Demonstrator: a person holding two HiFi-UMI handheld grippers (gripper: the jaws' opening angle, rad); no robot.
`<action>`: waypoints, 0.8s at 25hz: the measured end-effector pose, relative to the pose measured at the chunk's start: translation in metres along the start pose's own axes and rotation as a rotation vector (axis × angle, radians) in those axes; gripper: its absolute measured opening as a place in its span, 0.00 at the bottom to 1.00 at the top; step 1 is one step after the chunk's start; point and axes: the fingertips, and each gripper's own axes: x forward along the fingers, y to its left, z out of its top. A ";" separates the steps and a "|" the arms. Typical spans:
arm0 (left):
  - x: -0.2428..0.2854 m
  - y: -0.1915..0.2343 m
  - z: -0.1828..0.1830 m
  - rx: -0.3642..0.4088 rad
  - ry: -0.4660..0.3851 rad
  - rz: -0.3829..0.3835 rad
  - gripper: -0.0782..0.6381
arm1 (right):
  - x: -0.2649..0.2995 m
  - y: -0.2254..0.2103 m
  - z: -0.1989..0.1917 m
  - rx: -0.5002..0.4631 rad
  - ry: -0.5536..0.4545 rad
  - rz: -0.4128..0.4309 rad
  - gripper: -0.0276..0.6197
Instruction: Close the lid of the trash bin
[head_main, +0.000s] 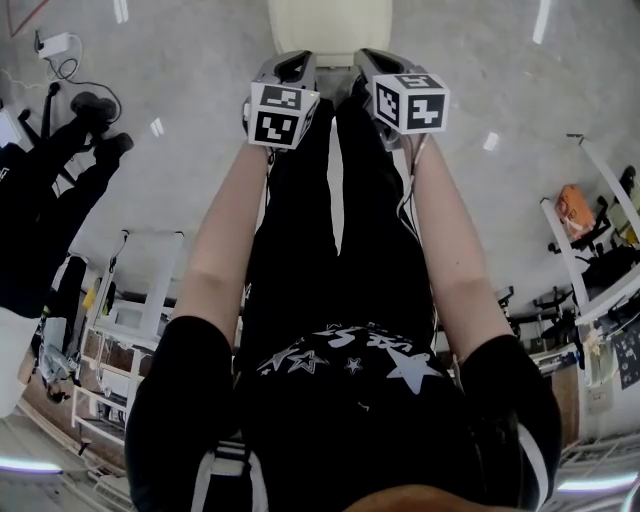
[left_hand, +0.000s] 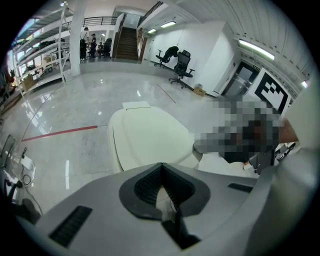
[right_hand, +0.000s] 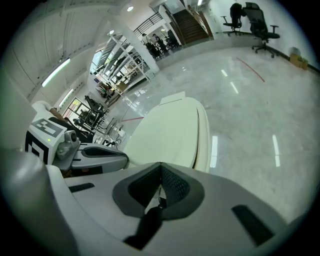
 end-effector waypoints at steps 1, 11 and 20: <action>0.002 0.001 -0.002 -0.003 0.007 0.000 0.12 | 0.002 -0.001 -0.001 0.001 0.005 0.000 0.05; 0.018 0.005 -0.016 -0.015 0.069 -0.006 0.12 | 0.019 -0.010 -0.013 -0.013 0.064 -0.006 0.05; 0.025 0.005 -0.020 -0.013 0.089 -0.014 0.12 | 0.018 -0.013 -0.007 -0.024 0.079 -0.034 0.05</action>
